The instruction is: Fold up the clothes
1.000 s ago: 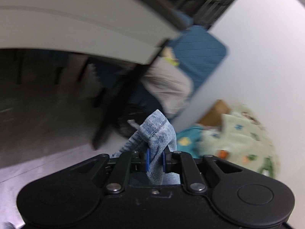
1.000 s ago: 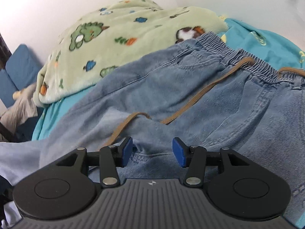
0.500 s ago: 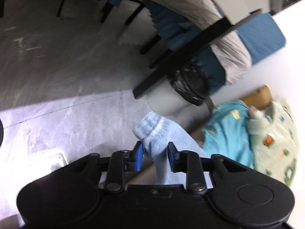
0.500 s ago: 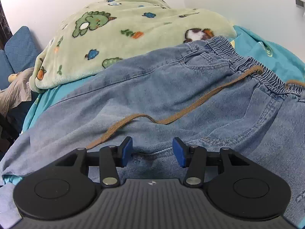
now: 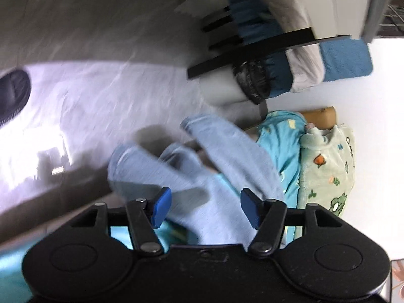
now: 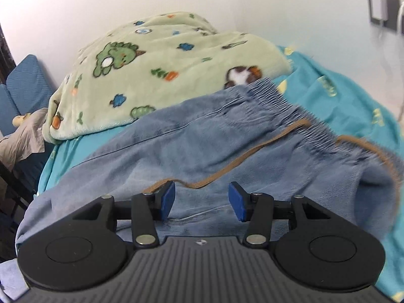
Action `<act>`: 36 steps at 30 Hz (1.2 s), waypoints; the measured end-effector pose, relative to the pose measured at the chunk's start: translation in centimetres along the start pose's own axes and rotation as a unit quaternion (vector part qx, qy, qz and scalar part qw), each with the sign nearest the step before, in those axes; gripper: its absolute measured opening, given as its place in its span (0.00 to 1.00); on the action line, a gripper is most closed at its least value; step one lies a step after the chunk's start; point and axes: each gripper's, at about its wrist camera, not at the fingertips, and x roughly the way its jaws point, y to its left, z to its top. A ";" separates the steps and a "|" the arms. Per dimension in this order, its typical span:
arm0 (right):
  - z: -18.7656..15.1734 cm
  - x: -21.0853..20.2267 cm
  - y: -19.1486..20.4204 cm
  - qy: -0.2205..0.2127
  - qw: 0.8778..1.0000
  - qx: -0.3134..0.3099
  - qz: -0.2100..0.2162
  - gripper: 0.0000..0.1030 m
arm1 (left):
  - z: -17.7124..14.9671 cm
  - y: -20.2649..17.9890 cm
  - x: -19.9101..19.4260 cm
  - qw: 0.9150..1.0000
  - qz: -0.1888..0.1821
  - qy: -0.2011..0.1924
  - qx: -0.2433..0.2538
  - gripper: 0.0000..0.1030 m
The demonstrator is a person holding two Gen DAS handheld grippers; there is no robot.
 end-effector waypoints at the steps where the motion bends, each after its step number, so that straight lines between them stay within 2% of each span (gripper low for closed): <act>1: 0.5 -0.9 -0.7 -0.005 1.000 0.009 0.000 0.49 | -0.2 0.4 0.3 1.000 0.004 0.006 -0.009 0.56; 4: 1.5 -4.5 -4.1 -0.036 0.997 0.064 0.003 0.56 | -0.3 1.3 1.5 0.999 0.007 0.022 -0.035 0.56; 8: 1.1 -7.6 -8.3 -0.066 0.991 0.103 -0.049 0.60 | 0.1 1.3 3.7 0.998 0.016 0.034 -0.046 0.51; 9: 0.9 -7.9 -9.4 -0.066 0.989 0.113 -0.066 0.62 | 0.2 1.1 4.2 0.999 0.019 0.029 -0.038 0.38; 10: 0.6 -8.0 -10.6 -0.062 0.986 0.132 -0.085 0.65 | 0.2 0.7 4.5 0.999 0.030 0.024 -0.022 0.30; 11: 0.3 -7.9 -11.7 -0.055 0.980 0.157 -0.106 0.70 | 0.1 0.2 4.9 0.999 0.034 0.018 -0.008 0.25; 12: 0.1 -7.6 -12.8 -0.046 0.974 0.184 -0.121 0.72 | 0.0 -0.2 5.2 0.999 0.039 0.012 0.005 0.17; 14: -0.2 -6.7 -14.3 -0.029 0.965 0.226 -0.129 0.72 | -0.1 -0.9 4.9 0.999 0.027 -0.005 0.022 0.12; 16: -0.5 -5.6 -15.1 -0.010 0.960 0.246 -0.133 0.73 | 0.0 -1.8 3.6 0.999 -0.010 -0.018 0.039 0.09; 17: -0.6 -5.1 -15.3 0.000 0.958 0.253 -0.134 0.73 | 0.0 -2.1 2.5 0.997 -0.047 -0.022 0.051 0.09; 20: -1.0 -3.4 -16.2 0.030 0.952 0.272 -0.135 0.73 | -0.3 -2.6 -1.2 0.984 -0.152 -0.032 0.085 0.08; 21: -1.2 -2.9 -16.5 0.038 0.951 0.278 -0.131 0.73 | -0.5 -2.1 -2.1 0.981 -0.170 -0.034 0.093 0.08; 23: -1.4 -2.3 -17.2 0.049 0.948 0.287 -0.127 0.73 | -0.7 -0.5 -2.8 0.983 -0.157 -0.024 0.093 0.09; 25: -1.7 -1.8 -17.5 0.058 0.946 0.293 -0.127 0.73 | -0.5 1.9 -2.0 0.991 -0.105 0.000 0.077 0.12; 27: -1.9 -1.6 -17.6 0.064 0.943 0.299 -0.129 0.71 | -0.2 5.3 -0.6 0.998 -0.049 0.025 0.029 0.13; 29: -2.0 -1.3 -17.4 0.069 0.944 0.289 -0.142 0.67 | 0.0 8.4 0.1 0.999 -0.011 0.038 -0.020 0.16; 32: -1.9 -0.9 -17.0 0.075 0.949 0.266 -0.150 0.60 | 0.0 10.6 -0.2 0.998 -0.003 0.030 -0.058 0.23; 34: -1.9 -0.7 -16.8 0.073 0.952 0.257 -0.150 0.57 | 0.2 10.8 -0.5 0.997 -0.013 0.028 -0.075 0.36; 36: -1.9 -0.4 -16.7 0.073 0.953 0.252 -0.152 0.53 | 0.4 10.4 -0.5 0.996 -0.016 0.029 -0.077 0.44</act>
